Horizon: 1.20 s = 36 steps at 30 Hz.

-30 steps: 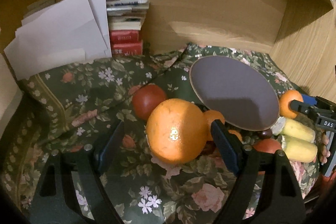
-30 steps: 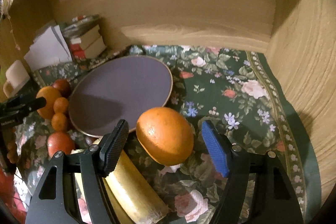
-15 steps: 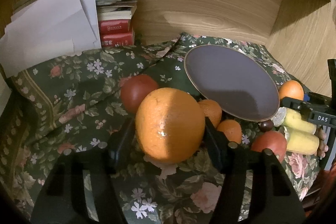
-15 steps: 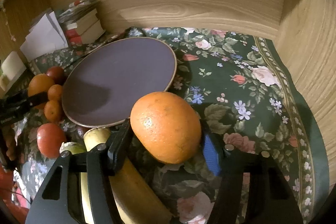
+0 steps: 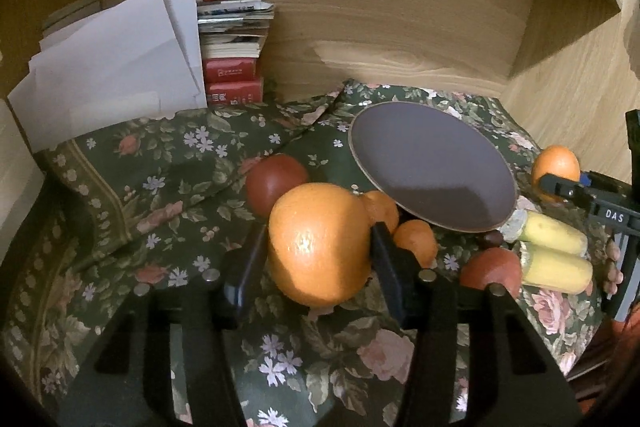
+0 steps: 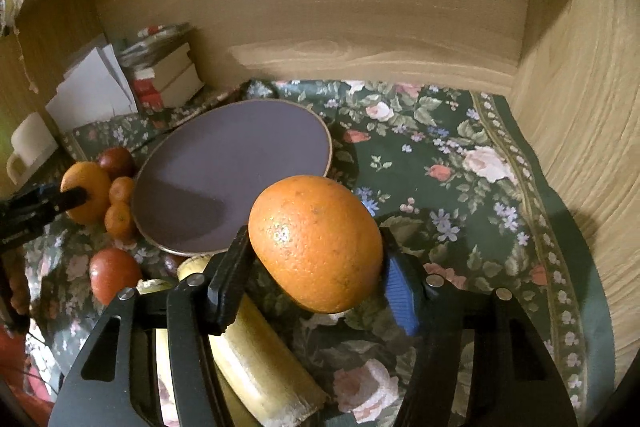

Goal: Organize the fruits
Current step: 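Lift the held oranges with both tools toward the dark plate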

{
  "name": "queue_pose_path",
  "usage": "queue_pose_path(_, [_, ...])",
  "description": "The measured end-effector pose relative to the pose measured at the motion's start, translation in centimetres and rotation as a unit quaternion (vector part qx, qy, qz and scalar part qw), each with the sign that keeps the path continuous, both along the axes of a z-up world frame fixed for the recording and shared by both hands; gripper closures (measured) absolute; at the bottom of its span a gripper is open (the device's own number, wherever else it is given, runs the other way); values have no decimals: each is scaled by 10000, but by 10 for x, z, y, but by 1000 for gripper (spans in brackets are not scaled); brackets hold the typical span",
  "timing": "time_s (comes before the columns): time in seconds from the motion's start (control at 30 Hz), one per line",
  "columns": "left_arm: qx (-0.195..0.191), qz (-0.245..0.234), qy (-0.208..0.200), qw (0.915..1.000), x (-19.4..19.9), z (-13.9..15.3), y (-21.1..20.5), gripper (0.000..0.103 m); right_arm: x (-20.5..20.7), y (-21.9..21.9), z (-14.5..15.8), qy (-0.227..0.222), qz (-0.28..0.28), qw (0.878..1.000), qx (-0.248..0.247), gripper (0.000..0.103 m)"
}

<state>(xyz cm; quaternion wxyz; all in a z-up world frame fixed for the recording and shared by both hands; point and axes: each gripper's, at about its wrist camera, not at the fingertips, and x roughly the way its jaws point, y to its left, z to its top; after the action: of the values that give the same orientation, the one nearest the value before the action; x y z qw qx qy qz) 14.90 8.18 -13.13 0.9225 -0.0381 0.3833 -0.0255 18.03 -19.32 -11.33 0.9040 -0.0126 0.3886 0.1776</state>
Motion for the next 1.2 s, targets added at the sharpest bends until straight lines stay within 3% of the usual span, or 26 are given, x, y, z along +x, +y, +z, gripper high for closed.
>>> queue_pose_path(0.13, [15, -64, -127, 9999, -1, 11, -5, 57, 0, 1, 13, -212, -18, 9998, 58, 46])
queue_pose_path(0.17, [34, -96, -207, 9997, -1, 15, -6, 70, -1, 1, 16, -261, -15, 9996, 70, 46])
queue_pose_path(0.2, [62, -120, -261, 9996, -1, 19, -8, 103, 0, 2, 19, -307, -13, 9995, 86, 46])
queue_pose_path(0.3, [139, -272, -410, 9987, -1, 35, -13, 103, -1, 6, 26, -409, 57, 9991, 77, 46])
queue_pose_path(0.37, [182, -233, -407, 9987, -1, 39, -15, 98, 0, 10, 28, -445, 112, 9989, 88, 46])
queue_pose_path(0.43, [205, -133, -388, 9989, -2, 37, -12, 70, 0, 12, 29, -430, 168, 9988, 135, 46])
queue_pose_path(0.47, [191, -99, -354, 9991, -3, 33, -10, 43, 0, 13, 28, -413, 193, 9988, 149, 46])
queue_pose_path(0.5, [179, -65, -355, 9992, -4, 29, -9, 28, 0, 13, 27, -400, 210, 9989, 148, 46])
queue_pose_path(0.6, [337, 66, -239, 9991, 1, 13, -5, 27, 0, 15, 24, -339, 235, 9991, 122, 46])
queue_pose_path(0.87, [109, 121, 307, 9994, 29, -21, 3, 28, 1, 15, 20, -245, 220, 9994, 86, 46])
queue_pose_path(0.93, [-55, 74, 324, 9994, 31, -25, 5, 39, 2, 15, 19, -232, 232, 9994, 64, 46])
queue_pose_path(1.2, [52, 120, 148, 9998, 19, -16, 3, 40, 5, 22, 23, -301, 321, 9990, 15, 46])
